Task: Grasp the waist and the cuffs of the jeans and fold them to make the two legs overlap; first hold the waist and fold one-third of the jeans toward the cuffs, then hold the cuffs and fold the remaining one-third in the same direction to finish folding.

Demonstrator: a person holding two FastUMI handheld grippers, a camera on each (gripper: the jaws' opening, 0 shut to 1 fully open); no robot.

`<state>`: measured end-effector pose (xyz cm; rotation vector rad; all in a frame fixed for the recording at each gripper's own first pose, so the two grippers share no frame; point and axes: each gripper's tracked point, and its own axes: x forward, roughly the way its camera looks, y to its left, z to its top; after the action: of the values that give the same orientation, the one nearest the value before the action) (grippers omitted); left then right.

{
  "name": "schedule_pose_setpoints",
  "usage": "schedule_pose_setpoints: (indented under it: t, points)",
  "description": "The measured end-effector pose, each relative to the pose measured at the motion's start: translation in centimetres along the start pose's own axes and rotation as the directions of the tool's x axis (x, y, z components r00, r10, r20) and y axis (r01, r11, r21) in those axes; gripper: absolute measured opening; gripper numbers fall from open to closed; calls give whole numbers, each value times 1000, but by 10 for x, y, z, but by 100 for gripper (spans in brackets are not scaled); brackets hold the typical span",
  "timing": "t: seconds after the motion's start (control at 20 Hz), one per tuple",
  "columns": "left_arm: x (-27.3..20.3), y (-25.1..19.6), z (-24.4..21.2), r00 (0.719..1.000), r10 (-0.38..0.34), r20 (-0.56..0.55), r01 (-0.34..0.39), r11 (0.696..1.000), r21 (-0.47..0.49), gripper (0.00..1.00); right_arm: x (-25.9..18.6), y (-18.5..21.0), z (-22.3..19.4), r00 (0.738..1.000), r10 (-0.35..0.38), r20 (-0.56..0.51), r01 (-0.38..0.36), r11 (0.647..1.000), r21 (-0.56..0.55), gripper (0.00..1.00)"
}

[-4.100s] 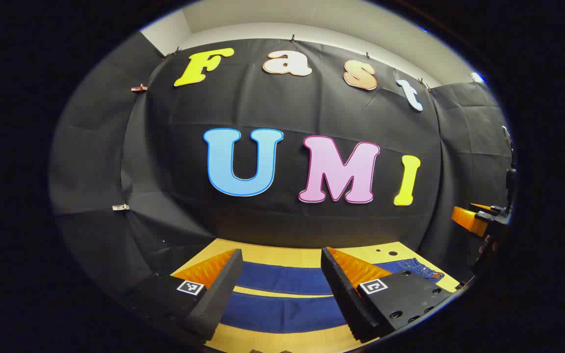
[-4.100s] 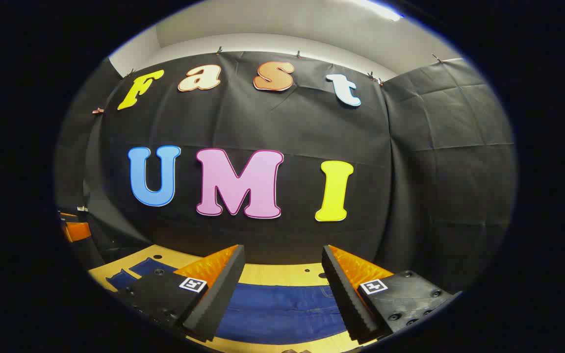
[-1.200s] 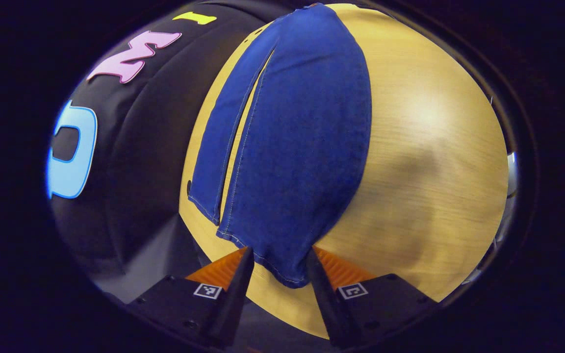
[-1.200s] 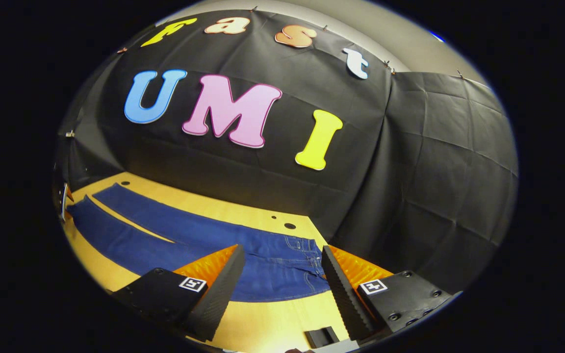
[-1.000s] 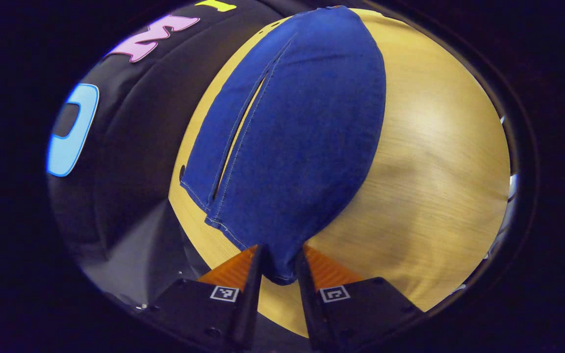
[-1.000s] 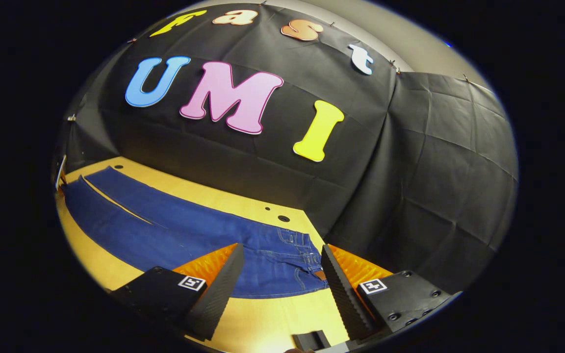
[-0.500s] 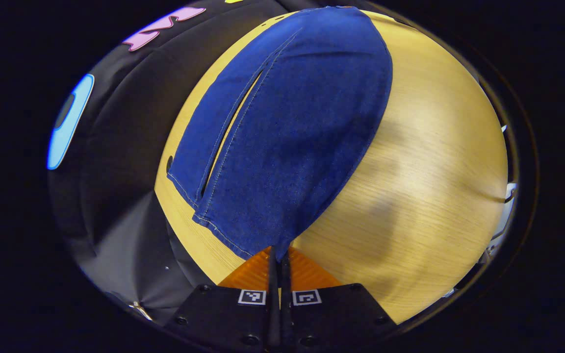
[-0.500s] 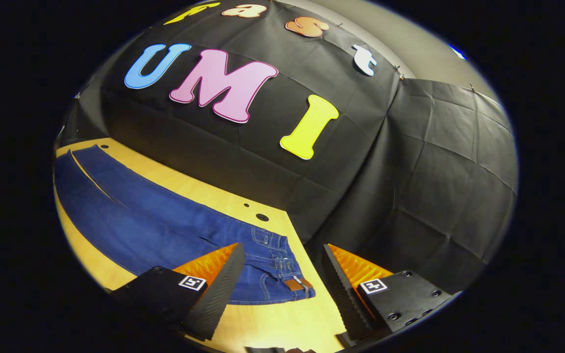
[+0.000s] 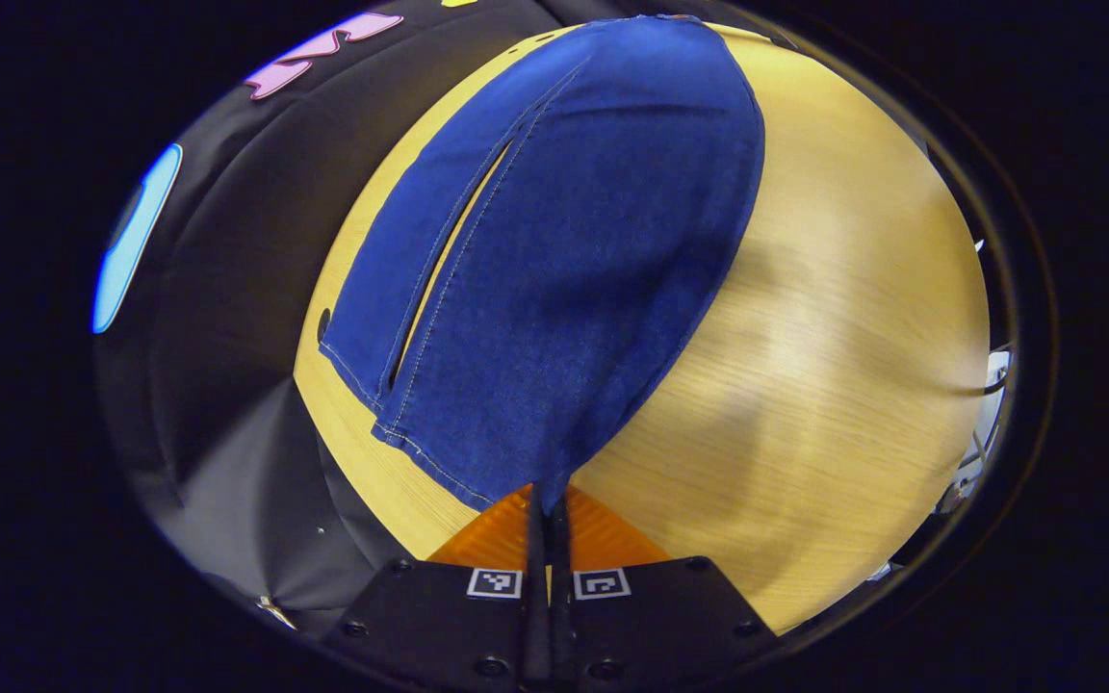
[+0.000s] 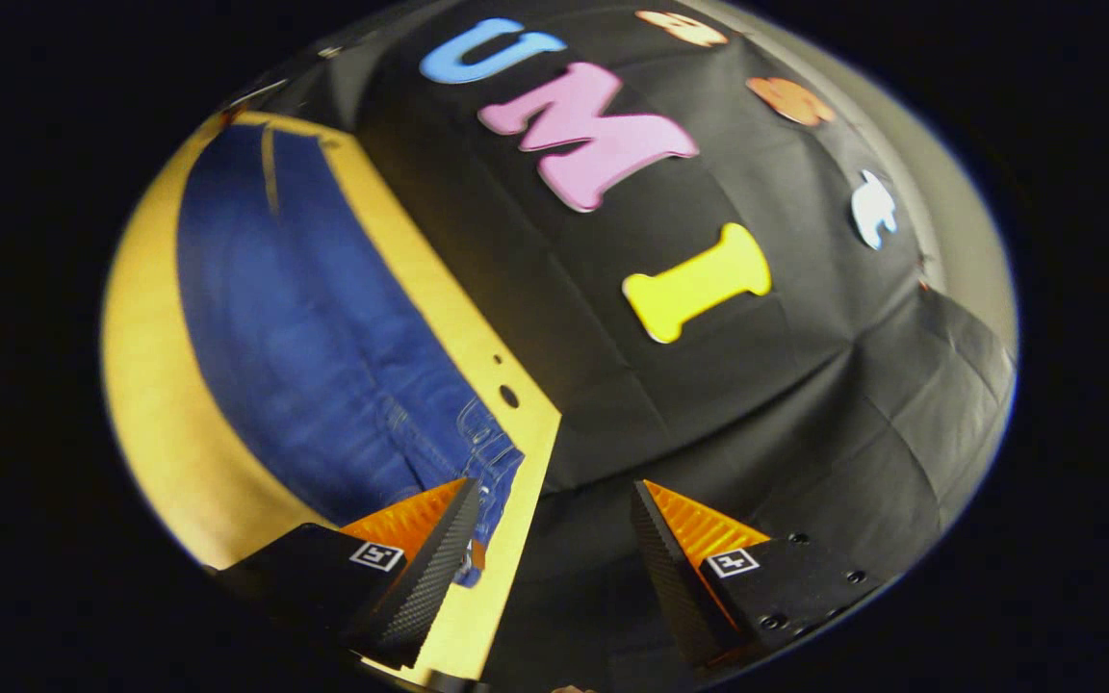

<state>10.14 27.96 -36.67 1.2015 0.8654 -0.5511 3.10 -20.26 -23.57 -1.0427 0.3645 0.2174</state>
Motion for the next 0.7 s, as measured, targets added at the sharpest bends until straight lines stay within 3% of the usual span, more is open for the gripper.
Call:
schedule_pose_setpoints:
  t: [0.15, 0.35, 0.45, 0.55, 0.7]
  points:
    - [-2, -1, -1, 1000, 2, 4, -2, 1000, -23, 6, 5, 33, -32, 989, 139, -49, -146, 963, -227, 97]
    - [-3, -1, 0, 999, 44, 11, -43, 999, -22, 6, 30, 80, -78, 950, 267, -161, -311, 853, -420, 97]
    - [-3, -1, -1, 999, 47, 17, -47, 999, -26, 6, 38, 86, -104, 935, 270, -229, -349, 815, -463, 98]
    - [-2, -1, -1, 999, 44, 25, -43, 998, -50, 6, 44, 90, -119, 930, 253, -266, -354, 811, -466, 98]
    - [-3, -2, 1, 998, 49, 26, -48, 997, -67, 6, 68, 89, -109, 945, 232, -231, -322, 790, -522, 95]
